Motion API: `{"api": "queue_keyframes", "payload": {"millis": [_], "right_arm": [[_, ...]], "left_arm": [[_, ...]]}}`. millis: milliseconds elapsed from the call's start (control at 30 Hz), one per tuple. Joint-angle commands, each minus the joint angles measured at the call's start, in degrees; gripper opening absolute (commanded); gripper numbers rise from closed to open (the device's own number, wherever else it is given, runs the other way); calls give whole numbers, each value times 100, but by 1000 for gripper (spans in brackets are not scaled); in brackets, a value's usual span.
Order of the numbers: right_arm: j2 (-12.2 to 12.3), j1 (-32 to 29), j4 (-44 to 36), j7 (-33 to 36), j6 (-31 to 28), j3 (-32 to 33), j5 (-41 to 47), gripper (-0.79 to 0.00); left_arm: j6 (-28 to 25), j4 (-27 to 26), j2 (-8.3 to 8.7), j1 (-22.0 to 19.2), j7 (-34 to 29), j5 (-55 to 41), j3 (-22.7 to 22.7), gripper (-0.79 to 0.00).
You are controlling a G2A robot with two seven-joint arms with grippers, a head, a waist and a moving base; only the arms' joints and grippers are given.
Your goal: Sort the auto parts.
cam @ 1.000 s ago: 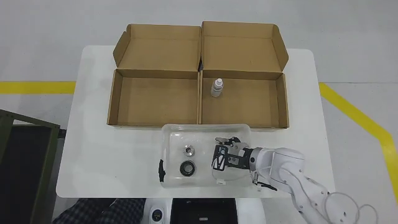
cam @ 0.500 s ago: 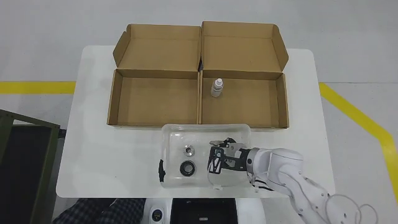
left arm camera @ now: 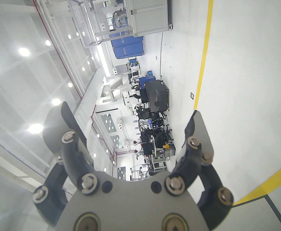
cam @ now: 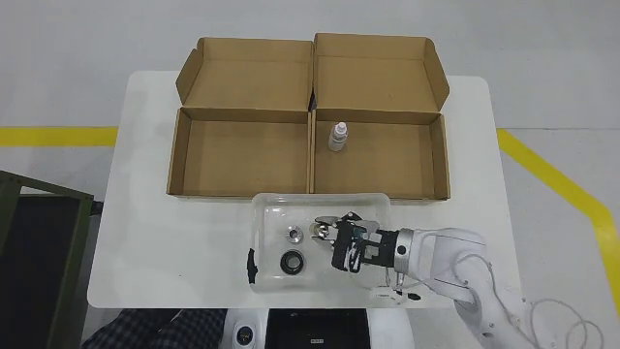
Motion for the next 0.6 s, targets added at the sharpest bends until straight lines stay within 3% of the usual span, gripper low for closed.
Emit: {"api": "queue_keyframes", "payload": {"millis": [0, 567], "right_arm": [[5, 12, 30, -177, 12, 110, 222, -785], [31, 195, 448, -1087, 141, 1083, 2334, -785]], "left_arm": [[0, 0, 0, 0, 0, 0, 0, 0], [0, 0, 0, 0, 0, 0, 0, 0]]}}
